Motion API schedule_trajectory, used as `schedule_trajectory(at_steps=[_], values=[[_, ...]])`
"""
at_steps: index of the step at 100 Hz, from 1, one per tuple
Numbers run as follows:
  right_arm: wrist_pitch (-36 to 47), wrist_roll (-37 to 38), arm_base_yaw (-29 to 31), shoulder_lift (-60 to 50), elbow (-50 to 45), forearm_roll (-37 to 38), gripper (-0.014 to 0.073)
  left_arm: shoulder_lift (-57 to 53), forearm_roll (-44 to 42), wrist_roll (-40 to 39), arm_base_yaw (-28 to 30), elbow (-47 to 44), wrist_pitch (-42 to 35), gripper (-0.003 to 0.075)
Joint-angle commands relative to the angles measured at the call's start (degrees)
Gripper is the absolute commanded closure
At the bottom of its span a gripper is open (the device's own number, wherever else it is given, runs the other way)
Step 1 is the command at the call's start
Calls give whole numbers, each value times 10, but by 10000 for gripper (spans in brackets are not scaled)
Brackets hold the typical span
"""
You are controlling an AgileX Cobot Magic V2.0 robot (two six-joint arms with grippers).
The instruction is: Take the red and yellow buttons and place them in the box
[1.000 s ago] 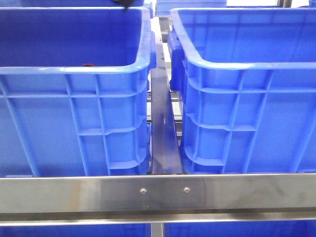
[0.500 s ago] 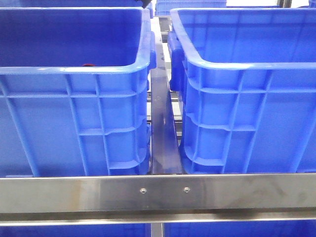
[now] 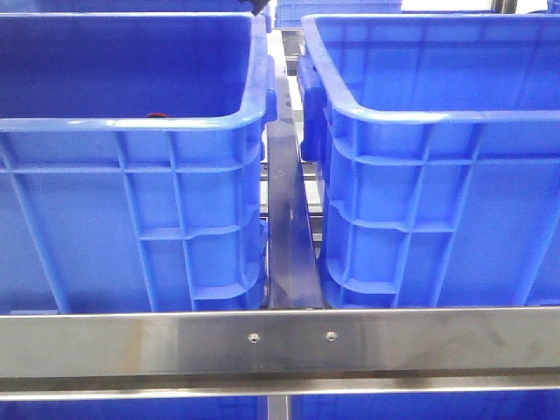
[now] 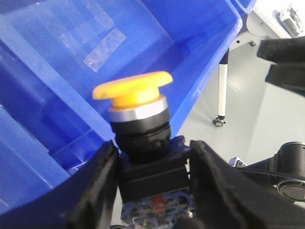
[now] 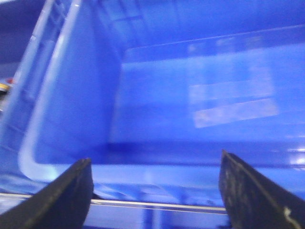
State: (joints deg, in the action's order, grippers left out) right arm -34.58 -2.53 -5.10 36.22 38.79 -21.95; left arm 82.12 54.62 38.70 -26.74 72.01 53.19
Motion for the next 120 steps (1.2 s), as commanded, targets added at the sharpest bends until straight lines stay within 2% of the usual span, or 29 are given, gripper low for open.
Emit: schedule_trajectory(at_steps=[1,13,36,50,59,82,120], values=[[25,-21,-2,47,51,-75,53,-19,39,1,-5,16,-13,573],[-26,-80,-2,113,100,-182,56,-19,39,1,-5,16,-9,573],[-115,-239,-2,231,167,-481,55,-19,39,1,-5,16,-8,573],[-155,-315,-9,296,188,-601,55,-19,39,1,-5,16,-8,573],[-156,-337,-29,332,196,-630,55,-19,39,1,-5,16,-8,573],[-146,-349,-91,400,230,-637,55,-19,39,1,-5,16,-5,573],[-161,-352,-97,431,245,-637,56,-19,39,1,-5,16,-5,573]])
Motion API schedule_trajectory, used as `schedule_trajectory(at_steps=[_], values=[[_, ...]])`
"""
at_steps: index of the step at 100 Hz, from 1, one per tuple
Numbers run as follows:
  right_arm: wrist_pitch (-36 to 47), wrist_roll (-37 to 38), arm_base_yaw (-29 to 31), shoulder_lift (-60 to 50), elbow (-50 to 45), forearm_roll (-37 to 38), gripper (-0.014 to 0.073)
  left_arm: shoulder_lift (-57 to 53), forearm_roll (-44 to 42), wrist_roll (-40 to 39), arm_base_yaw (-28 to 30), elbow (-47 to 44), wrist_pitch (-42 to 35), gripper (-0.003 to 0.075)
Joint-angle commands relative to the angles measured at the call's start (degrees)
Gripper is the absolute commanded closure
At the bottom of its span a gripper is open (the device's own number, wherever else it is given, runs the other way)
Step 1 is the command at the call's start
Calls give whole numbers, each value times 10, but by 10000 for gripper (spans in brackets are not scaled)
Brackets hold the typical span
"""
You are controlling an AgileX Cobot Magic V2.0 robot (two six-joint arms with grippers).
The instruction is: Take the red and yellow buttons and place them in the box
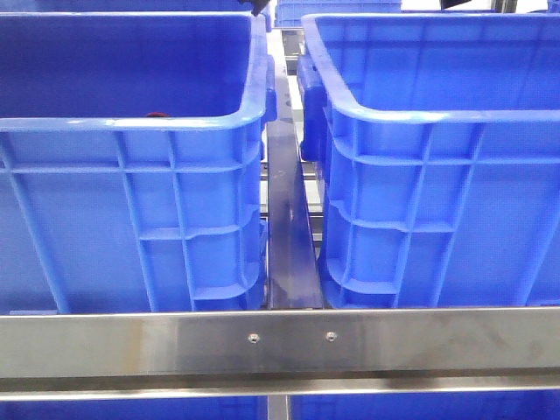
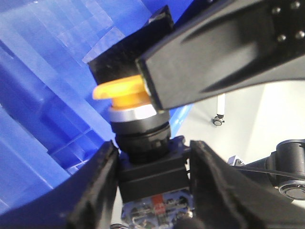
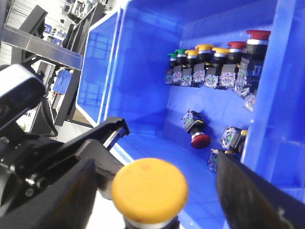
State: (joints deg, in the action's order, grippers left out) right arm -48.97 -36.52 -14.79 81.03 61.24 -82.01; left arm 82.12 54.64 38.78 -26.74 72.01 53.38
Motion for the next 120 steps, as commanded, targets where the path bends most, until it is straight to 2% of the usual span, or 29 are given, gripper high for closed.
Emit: schedule_trajectory(at_steps=[1,11,23,28,36,43,55,60,65,82,102,120], values=[[-17,-12,0,-17,20,-37,57,-19,39,0,-5,16,-7,573],[-17,-13,0,-17,20,-37,139,-19,39,0,-5,16,-7,573],[-20,-13,0,-17,20,-37,329,-19,39,0,-5,16,-7,572],[-21,-13,0,-17,20,-37,367,-19,39,0,-5,16,-7,570],[-21,-13,0,-17,20,-37,371,-19,39,0,-5,16,-7,537],[-21,-13,0,-17,20,-37,371,-19,39,0,-5,16,-7,441],[-21,-13,0,-17,20,-37,371,-19,39,0,-5,16,-11,158],[-21,-13,0,-17,20,-37,371,-19,39,0,-5,16,-13,80],[-19,-13,0,-17,20,-37,371,-19,39,0,-5,16,-13,43],[0,-23,18,-17,23,-37,371,-20,38,0,-5,16,-3,49],[2,-69,102,-20,23,-37,371,-20,38,0,-4,16,-4,49],[67,-180,169,-20,23,-36,371,-20,38,0,-4,16,-4,49]])
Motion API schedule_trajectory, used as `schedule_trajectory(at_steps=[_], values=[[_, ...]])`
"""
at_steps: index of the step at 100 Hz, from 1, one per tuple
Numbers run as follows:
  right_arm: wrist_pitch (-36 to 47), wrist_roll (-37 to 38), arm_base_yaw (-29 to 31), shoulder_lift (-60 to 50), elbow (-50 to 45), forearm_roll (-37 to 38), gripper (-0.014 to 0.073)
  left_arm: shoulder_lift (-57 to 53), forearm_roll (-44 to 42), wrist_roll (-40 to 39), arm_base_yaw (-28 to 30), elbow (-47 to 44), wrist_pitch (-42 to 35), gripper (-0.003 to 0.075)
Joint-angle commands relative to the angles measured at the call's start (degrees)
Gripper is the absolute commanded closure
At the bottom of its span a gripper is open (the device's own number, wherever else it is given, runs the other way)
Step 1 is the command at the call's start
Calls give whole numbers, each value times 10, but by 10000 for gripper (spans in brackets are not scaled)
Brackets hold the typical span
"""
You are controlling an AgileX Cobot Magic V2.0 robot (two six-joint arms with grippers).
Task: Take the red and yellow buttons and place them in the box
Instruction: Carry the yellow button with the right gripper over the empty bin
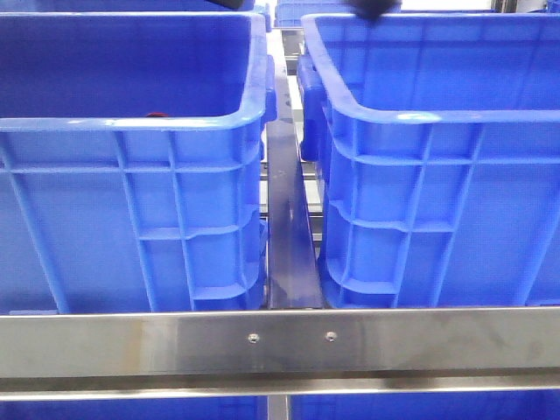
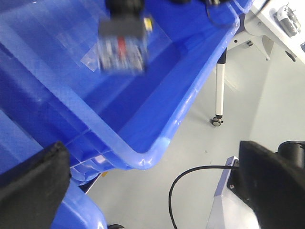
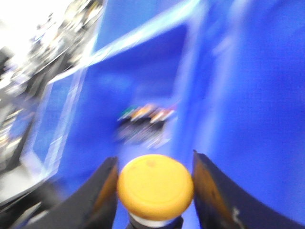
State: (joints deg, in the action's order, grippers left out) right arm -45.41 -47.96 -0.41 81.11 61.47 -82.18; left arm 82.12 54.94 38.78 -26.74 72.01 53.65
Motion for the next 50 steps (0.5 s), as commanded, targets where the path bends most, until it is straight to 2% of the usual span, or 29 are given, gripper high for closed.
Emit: schedule_trajectory(at_steps=[1,26,37,50], values=[[41,-71,27,-21,20,-34,371,-20,35,0,-4,16,-6,49],[239,-300,34,3,20,-57,371,-20,35,0,-4,16,-8,49],[272,-383,34,38,22,-124,371,-20,35,0,-4,16,-8,49],[260,-495,34,91,41,-214,371,-20,35,0,-4,16,-8,49]])
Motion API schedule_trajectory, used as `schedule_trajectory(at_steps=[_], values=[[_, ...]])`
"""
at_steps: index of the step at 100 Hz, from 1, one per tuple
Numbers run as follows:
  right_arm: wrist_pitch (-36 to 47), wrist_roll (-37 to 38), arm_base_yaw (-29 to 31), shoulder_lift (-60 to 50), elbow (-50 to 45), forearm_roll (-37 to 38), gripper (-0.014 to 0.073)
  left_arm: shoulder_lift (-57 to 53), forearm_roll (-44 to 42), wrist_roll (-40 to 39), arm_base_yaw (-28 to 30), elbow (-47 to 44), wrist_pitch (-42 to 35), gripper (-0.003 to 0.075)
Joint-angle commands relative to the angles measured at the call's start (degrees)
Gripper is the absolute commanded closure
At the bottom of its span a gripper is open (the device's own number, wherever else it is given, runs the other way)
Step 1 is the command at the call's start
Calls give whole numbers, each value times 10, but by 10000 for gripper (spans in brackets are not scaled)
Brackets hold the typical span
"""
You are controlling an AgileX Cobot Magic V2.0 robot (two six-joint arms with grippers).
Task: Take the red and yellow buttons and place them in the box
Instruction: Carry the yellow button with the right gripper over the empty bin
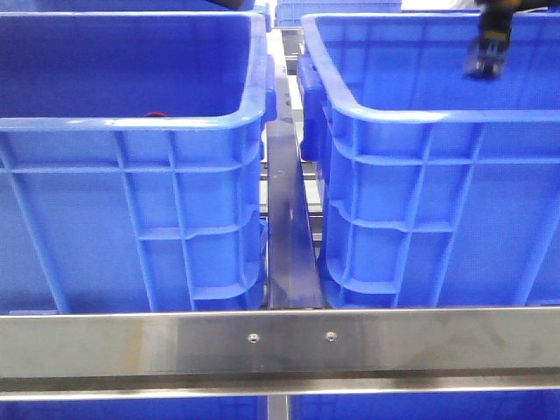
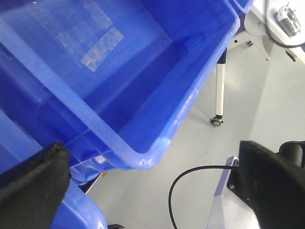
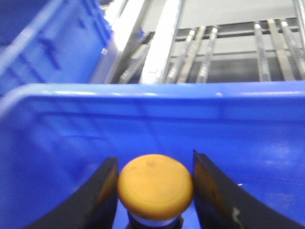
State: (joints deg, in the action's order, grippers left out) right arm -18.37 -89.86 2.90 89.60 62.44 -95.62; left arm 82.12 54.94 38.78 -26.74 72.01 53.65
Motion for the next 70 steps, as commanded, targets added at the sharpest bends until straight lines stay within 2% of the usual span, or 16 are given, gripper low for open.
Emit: schedule_trajectory(at_steps=[1,15,32,70], values=[[-13,-91,1,12,34,-83,371,-20,35,0,-4,16,-8,49],[-24,-158,1,63,60,-143,371,-20,35,0,-4,16,-8,49],[-67,-158,1,108,67,-143,371,-20,35,0,-4,16,-8,49],[-82,-160,1,170,114,-143,371,-20,35,0,-4,16,-11,49]])
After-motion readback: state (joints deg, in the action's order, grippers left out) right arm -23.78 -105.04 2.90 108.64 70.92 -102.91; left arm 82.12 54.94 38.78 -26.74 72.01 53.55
